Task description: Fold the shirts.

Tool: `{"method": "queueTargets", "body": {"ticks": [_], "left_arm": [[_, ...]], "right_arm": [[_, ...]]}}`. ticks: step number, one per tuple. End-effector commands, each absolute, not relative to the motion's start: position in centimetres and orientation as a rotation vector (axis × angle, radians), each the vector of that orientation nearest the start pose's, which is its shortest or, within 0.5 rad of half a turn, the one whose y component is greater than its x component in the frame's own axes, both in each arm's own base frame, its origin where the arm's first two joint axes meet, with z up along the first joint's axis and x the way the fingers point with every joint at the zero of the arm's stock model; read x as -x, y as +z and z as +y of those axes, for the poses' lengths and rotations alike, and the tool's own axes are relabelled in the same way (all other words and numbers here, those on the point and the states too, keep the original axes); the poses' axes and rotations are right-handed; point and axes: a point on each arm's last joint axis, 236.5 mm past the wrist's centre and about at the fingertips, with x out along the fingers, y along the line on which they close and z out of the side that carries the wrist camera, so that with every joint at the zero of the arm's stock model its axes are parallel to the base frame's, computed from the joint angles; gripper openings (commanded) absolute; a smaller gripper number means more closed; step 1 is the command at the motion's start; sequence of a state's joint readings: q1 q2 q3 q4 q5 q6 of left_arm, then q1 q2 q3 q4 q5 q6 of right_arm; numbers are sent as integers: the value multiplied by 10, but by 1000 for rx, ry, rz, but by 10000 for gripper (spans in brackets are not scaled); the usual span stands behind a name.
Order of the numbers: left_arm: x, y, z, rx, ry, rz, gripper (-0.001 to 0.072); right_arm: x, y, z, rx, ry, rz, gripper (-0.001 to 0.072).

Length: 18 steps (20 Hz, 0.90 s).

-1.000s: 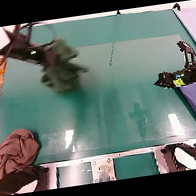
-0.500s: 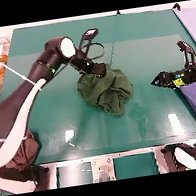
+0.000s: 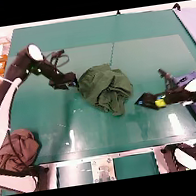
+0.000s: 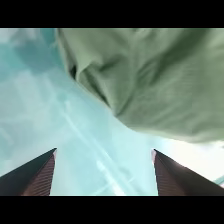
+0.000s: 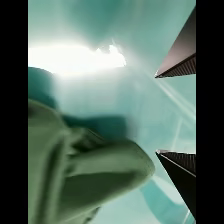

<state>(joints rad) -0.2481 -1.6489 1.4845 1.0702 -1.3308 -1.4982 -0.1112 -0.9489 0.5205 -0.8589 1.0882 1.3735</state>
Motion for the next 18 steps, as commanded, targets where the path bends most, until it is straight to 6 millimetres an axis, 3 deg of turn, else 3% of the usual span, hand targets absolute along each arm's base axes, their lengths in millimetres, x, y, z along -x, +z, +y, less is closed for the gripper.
{"method": "queueTargets", "body": {"ticks": [1,3,6,8,9,10,11,12,13,14,16,18], "left_arm": [[-404,-58,-228,415,-526,1404,663],[-425,-68,-238,488,-527,1328,663],[-450,-62,-256,603,-564,1226,661],[-448,-70,-263,634,-589,1241,480],[-444,-74,-265,642,-599,1259,471],[-443,-77,-266,651,-602,1270,466],[-443,-78,-266,649,-603,1270,164],[-444,-76,-267,637,-615,1256,32],[-445,-75,-266,638,-617,1253,25],[-446,-69,-266,640,-630,1252,24],[-453,-42,-258,640,-661,1226,24],[-468,15,-233,591,-680,1137,23]], "right_arm": [[-238,-80,155,-738,343,1372,519],[-246,-87,182,-728,377,1362,519],[-258,-97,210,-699,408,1372,515],[-270,-100,215,-696,406,1377,463],[-276,-99,217,-695,408,1372,413],[-281,-96,218,-681,424,1357,262],[-285,-92,220,-651,457,1336,41],[-288,-89,220,-639,468,1326,25],[-291,-86,219,-640,470,1320,24],[-292,-84,213,-636,470,1323,24],[-298,-81,184,-589,457,1336,23],[-319,-61,127,-580,363,1300,22]]}}
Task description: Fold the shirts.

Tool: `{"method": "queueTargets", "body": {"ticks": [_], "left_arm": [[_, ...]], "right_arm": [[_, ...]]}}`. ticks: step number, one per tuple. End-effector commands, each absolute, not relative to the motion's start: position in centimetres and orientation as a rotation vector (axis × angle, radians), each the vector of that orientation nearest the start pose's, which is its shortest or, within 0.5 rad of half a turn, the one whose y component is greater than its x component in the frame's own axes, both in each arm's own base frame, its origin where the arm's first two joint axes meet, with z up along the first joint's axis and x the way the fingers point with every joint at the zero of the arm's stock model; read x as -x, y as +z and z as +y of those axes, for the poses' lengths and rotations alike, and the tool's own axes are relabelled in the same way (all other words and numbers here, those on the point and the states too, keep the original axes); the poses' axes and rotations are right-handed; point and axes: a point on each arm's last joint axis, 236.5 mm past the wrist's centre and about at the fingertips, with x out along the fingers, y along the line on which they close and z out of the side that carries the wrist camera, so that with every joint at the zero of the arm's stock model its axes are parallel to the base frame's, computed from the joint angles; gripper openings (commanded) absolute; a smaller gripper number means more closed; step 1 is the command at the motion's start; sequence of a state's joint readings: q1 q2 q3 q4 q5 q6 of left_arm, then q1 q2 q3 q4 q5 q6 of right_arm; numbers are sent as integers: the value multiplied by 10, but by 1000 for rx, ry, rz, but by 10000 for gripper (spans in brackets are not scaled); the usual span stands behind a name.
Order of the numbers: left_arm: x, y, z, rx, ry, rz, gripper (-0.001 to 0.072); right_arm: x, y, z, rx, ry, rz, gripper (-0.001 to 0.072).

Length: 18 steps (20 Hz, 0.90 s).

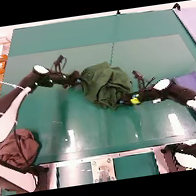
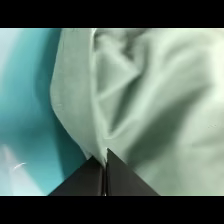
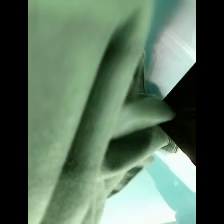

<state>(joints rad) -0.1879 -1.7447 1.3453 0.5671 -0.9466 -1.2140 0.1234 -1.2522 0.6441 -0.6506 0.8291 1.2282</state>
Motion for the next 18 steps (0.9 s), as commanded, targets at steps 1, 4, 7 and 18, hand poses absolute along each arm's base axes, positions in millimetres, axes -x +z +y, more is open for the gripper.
{"method": "queueTargets", "body": {"ticks": [1,4,7,18], "left_arm": [[-475,50,-217,557,-672,1077,23],[-478,190,-179,442,-689,808,24],[-440,339,-169,320,-726,479,23],[-306,490,-76,-6,-325,123,24]], "right_arm": [[-336,-36,94,-594,318,1237,22],[-376,81,14,-630,239,944,22],[-386,233,-16,-507,247,613,22],[-300,508,17,-100,237,17,22]]}}
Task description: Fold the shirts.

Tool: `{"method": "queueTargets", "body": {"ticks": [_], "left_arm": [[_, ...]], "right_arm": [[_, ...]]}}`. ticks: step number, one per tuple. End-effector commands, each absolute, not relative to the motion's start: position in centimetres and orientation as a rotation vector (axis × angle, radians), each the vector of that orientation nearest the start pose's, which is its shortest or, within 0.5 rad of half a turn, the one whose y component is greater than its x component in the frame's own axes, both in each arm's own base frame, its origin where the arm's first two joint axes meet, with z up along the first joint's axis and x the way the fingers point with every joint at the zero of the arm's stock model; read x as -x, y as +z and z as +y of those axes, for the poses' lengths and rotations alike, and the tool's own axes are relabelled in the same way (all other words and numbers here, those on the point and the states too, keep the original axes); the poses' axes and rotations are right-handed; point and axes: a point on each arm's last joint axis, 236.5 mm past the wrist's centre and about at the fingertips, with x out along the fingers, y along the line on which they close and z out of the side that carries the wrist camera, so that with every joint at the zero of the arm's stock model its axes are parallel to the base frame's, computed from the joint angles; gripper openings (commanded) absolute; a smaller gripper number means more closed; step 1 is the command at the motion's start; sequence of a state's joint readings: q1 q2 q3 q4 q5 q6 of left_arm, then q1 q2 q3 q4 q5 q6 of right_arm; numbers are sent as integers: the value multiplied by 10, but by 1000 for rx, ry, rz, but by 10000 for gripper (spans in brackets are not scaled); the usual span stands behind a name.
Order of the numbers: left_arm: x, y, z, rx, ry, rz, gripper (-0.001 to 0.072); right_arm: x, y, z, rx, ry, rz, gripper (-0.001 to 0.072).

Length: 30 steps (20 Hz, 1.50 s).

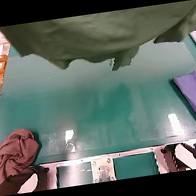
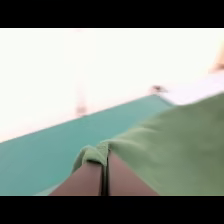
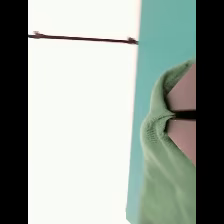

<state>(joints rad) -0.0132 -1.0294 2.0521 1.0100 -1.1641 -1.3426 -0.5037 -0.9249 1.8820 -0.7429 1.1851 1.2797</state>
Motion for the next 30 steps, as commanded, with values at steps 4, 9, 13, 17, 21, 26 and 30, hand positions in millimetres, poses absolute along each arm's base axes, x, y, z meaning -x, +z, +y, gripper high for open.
{"method": "queueTargets", "body": {"ticks": [4,9,13,17,21,26,30], "left_arm": [[-343,388,-76,19,-325,417,24],[-413,197,-73,95,-291,764,24],[-462,41,-92,191,-349,1022,25],[-518,-42,-109,307,-374,1063,26],[-550,-9,-99,302,-383,1001,586],[-502,42,-24,320,-433,1177,582],[-435,-3,9,422,-472,1407,581]], "right_arm": [[-334,461,5,-208,258,117,23],[-437,289,4,-424,304,440,23],[-490,98,29,-582,295,797,23],[-518,-27,39,-726,240,985,24],[-527,-31,17,-767,235,993,379],[-476,24,-44,-794,301,1056,371],[-411,6,-84,-844,183,1117,366]]}}
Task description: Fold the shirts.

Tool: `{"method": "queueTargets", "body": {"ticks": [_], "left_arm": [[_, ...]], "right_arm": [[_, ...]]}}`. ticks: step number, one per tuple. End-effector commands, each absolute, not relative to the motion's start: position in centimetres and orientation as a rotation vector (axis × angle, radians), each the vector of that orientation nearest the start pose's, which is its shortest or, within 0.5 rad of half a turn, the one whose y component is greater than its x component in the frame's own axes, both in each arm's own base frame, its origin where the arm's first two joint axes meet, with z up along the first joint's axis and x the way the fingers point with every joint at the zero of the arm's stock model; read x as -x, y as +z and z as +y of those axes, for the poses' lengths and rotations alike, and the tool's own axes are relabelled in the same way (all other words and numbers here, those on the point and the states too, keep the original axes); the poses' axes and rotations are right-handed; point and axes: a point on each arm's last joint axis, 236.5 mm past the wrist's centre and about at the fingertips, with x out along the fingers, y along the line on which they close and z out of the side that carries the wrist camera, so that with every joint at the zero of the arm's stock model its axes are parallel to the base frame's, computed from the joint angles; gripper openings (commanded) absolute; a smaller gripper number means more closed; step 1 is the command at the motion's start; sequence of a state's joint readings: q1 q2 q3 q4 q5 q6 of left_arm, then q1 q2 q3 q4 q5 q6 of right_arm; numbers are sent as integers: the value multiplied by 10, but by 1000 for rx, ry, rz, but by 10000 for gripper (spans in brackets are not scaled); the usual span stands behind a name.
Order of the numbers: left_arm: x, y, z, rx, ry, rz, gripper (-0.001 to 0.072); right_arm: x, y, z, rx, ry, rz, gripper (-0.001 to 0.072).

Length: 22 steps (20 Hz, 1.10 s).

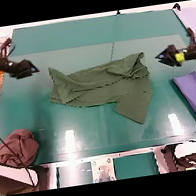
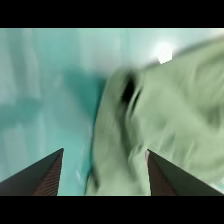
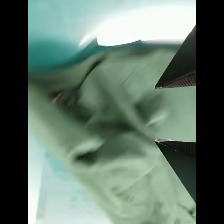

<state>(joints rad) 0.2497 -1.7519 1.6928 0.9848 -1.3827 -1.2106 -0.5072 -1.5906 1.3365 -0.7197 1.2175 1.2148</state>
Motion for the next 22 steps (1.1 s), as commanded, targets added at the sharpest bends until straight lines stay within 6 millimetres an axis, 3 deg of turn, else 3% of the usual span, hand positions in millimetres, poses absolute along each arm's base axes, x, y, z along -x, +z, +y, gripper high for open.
{"method": "queueTargets", "body": {"ticks": [1,4,5,6,9,16,18,19,20,22], "left_arm": [[-425,-21,8,437,-477,1434,581],[-414,-67,-6,491,-479,1436,580],[-411,-79,-12,501,-481,1431,553],[-406,-87,-18,501,-503,1438,431],[-401,-94,-30,472,-545,1444,413],[-400,-98,-50,424,-583,1458,412],[-393,-104,-69,451,-633,1495,411],[-384,-104,-78,454,-670,1531,280],[-374,-101,-84,445,-714,1563,20],[-358,-86,-86,467,-761,1627,25]], "right_arm": [[-398,-2,-90,-871,153,1122,348],[-368,-29,-84,-930,132,1168,338],[-361,-37,-79,-943,137,1189,286],[-357,-44,-74,-947,142,1202,271],[-352,-53,-67,-951,140,1218,272],[-354,-51,-67,-949,149,1212,272],[-354,-51,-66,-952,151,1210,272],[-355,-50,-66,-957,153,1206,272],[-356,-49,-65,-958,160,1203,272],[-357,-48,-64,-964,163,1196,272]]}}
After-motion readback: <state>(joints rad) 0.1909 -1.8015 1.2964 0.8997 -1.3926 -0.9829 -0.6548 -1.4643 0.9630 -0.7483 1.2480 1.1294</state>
